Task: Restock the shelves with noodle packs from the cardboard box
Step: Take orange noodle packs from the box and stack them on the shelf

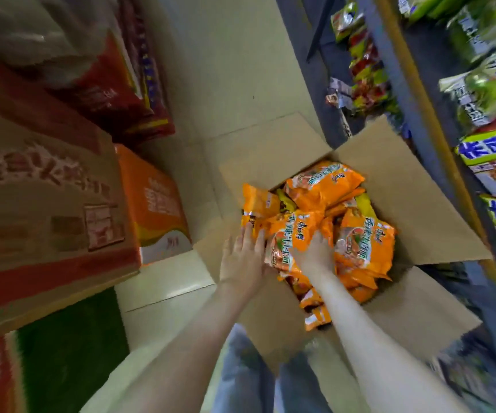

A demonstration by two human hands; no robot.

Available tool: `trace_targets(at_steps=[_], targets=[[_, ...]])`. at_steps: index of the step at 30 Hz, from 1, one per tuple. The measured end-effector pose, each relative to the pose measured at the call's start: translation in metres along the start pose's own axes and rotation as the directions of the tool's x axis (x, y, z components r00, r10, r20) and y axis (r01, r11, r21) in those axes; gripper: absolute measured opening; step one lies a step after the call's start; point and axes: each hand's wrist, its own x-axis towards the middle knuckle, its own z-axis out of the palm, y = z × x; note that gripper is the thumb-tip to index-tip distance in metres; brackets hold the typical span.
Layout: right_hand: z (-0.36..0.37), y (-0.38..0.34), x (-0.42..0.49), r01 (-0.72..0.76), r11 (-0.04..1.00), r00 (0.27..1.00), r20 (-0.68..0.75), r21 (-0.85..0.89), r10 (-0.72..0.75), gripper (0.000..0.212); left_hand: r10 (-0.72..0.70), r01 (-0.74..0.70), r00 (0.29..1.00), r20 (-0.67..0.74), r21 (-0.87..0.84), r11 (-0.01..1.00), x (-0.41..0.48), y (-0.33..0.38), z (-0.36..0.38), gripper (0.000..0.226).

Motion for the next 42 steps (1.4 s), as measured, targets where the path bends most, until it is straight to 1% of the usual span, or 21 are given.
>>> trace_targets(at_steps=[5, 7, 9, 11, 13, 16, 18, 19, 21, 23, 25, 26, 27, 28, 29, 31, 33, 36, 39, 41, 42], targets=[[0.021, -0.004, 0.02, -0.168, 0.98, 0.978, -0.111, 0.103, 0.179, 0.088, 0.036, -0.036, 0.999, -0.019, 0.01, 0.999, 0.021, -0.008, 0.021, 0.074], [0.023, -0.003, 0.026, -0.213, 0.969, 0.966, -0.12, 0.125, 0.228, 0.092, 0.038, -0.038, 0.999, -0.016, 0.0, 0.999, 0.023, -0.009, 0.023, 0.074], [0.027, -0.001, 0.028, -0.221, 0.963, 0.962, -0.13, 0.156, 0.242, 0.087, 0.032, -0.033, 0.999, -0.013, -0.02, 0.999, 0.022, -0.008, 0.023, 0.074], [0.031, -0.001, 0.028, -0.186, 0.935, 0.971, -0.086, 0.302, 0.221, 0.076, 0.034, -0.035, 0.999, -0.022, -0.034, 0.999, 0.02, -0.006, 0.022, 0.073], [0.034, -0.001, 0.021, -0.126, 0.859, 0.985, -0.044, 0.495, 0.17, 0.066, 0.04, -0.041, 0.999, -0.036, -0.051, 0.998, 0.019, -0.005, 0.018, 0.071], [0.025, -0.002, 0.001, -0.02, 0.809, 0.991, -0.095, 0.587, 0.093, 0.054, 0.05, -0.058, 0.996, -0.07, -0.11, 0.992, 0.013, 0.0, 0.003, 0.064], [0.006, -0.003, -0.018, 0.052, 0.779, 0.994, -0.106, 0.624, 0.018, 0.052, 0.022, -0.046, 0.995, -0.097, -0.252, 0.967, 0.006, 0.007, -0.012, 0.061], [-0.008, -0.002, -0.028, 0.083, 0.764, 0.995, -0.097, 0.639, -0.026, 0.053, -0.017, -0.023, 0.994, -0.108, -0.361, 0.932, 0.002, 0.012, -0.02, 0.059], [-0.041, 0.001, -0.051, 0.128, 0.732, 0.992, -0.078, 0.669, -0.102, 0.056, -0.127, 0.038, 0.986, -0.105, -0.604, 0.796, -0.009, 0.026, -0.042, 0.057], [-0.082, 0.003, -0.081, 0.171, 0.698, 0.983, -0.075, 0.695, -0.167, 0.056, -0.246, 0.109, 0.968, -0.053, -0.793, 0.6, -0.028, 0.042, -0.072, 0.061], [-0.125, 0.004, -0.111, 0.223, 0.676, 0.972, -0.107, 0.702, -0.21, 0.058, -0.335, 0.164, 0.942, 0.028, -0.909, 0.384, -0.051, 0.059, -0.109, 0.07], [-0.147, 0.004, -0.128, 0.248, 0.653, 0.965, -0.126, 0.715, -0.229, 0.06, -0.349, 0.178, 0.934, 0.082, -0.95, 0.256, -0.062, 0.067, -0.127, 0.078], [-0.167, 0.005, -0.143, 0.27, 0.627, 0.959, -0.144, 0.731, -0.244, 0.061, -0.326, 0.198, 0.933, 0.15, -0.973, 0.118, -0.073, 0.073, -0.144, 0.087], [-0.188, 0.005, -0.159, 0.285, 0.605, 0.954, -0.156, 0.743, -0.257, 0.061, -0.269, 0.216, 0.94, 0.208, -0.976, 0.003, -0.087, 0.08, -0.162, 0.094], [-0.208, 0.005, -0.175, 0.3, 0.587, 0.948, -0.166, 0.752, -0.272, 0.062, -0.188, 0.208, 0.958, 0.216, -0.976, -0.063, -0.099, 0.086, -0.178, 0.094], [-0.247, 0.004, -0.201, 0.343, 0.549, 0.93, -0.195, 0.762, -0.312, 0.059, -0.078, 0.114, 0.99, 0.121, -0.99, -0.086, -0.124, 0.1, -0.208, 0.077], [-0.281, 0.002, -0.224, 0.411, 0.51, 0.9, -0.247, 0.755, -0.359, 0.048, -0.045, 0.01, 0.999, 0.016, -0.992, -0.128, -0.143, 0.114, -0.237, 0.074], [-0.323, -0.005, -0.253, 0.519, 0.495, 0.849, -0.357, 0.697, -0.389, 0.039, -0.042, -0.078, 0.997, -0.071, -0.975, -0.21, -0.167, 0.138, -0.277, 0.069], [-0.355, -0.011, -0.274, 0.583, 0.533, 0.813, -0.443, 0.614, -0.379, 0.033, -0.056, -0.132, 0.991, -0.121, -0.951, -0.28, -0.175, 0.156, -0.306, 0.057], [-0.372, -0.014, -0.281, 0.587, 0.562, 0.807, -0.483, 0.584, -0.34, 0.033, -0.068, -0.148, 0.989, -0.132, -0.926, -0.347, -0.174, 0.164, -0.326, 0.062], [-0.381, -0.016, -0.284, 0.583, 0.577, 0.803, -0.517, 0.573, -0.298, 0.038, -0.067, -0.16, 0.987, -0.146, -0.911, -0.38, -0.173, 0.167, -0.337, 0.065]])
